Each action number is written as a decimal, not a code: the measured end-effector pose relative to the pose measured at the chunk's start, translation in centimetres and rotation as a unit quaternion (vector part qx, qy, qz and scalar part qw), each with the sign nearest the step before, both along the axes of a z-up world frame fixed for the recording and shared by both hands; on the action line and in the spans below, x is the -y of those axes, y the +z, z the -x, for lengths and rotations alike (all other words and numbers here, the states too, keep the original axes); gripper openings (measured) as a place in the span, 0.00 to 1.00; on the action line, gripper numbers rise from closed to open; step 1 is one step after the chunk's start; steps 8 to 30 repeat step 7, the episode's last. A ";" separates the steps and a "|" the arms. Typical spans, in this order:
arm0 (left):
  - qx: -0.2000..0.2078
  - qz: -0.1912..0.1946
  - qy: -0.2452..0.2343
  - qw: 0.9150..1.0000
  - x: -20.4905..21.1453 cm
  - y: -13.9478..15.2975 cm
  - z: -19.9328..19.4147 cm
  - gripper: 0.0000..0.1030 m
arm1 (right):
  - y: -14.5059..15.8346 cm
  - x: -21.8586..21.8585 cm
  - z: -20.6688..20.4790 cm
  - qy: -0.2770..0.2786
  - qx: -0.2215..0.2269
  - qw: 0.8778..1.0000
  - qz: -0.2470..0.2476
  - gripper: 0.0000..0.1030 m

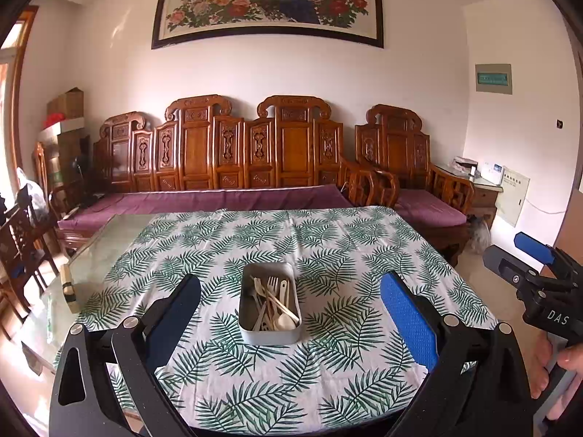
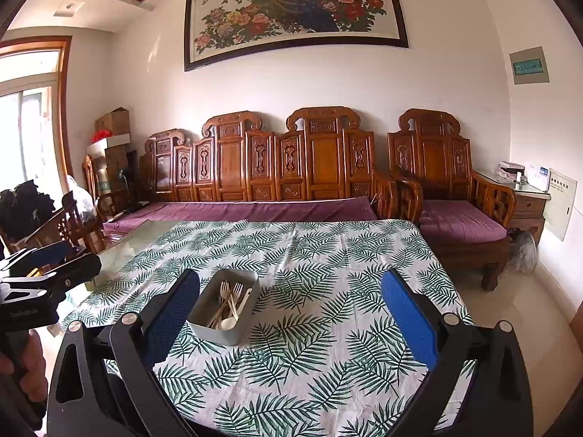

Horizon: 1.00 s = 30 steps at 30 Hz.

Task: Organize utensils

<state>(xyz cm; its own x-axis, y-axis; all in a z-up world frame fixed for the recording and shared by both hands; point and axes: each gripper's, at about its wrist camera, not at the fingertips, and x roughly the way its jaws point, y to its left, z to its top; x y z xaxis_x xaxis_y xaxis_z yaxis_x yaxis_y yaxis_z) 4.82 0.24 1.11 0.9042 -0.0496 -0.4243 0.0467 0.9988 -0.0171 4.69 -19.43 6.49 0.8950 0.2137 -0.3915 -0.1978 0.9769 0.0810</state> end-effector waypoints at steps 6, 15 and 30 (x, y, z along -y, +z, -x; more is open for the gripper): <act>0.001 0.001 0.000 1.000 -0.1 -0.1 0.0 0.93 | 0.0 0.0 0.0 0.000 0.000 1.000 0.000 0.97; 0.001 0.001 0.001 1.000 -0.1 0.0 0.0 0.93 | 0.0 0.0 0.0 0.000 0.000 1.000 0.001 0.97; 0.001 0.001 0.001 1.000 -0.1 0.0 0.0 0.93 | 0.0 0.0 0.0 0.000 0.000 1.000 0.001 0.97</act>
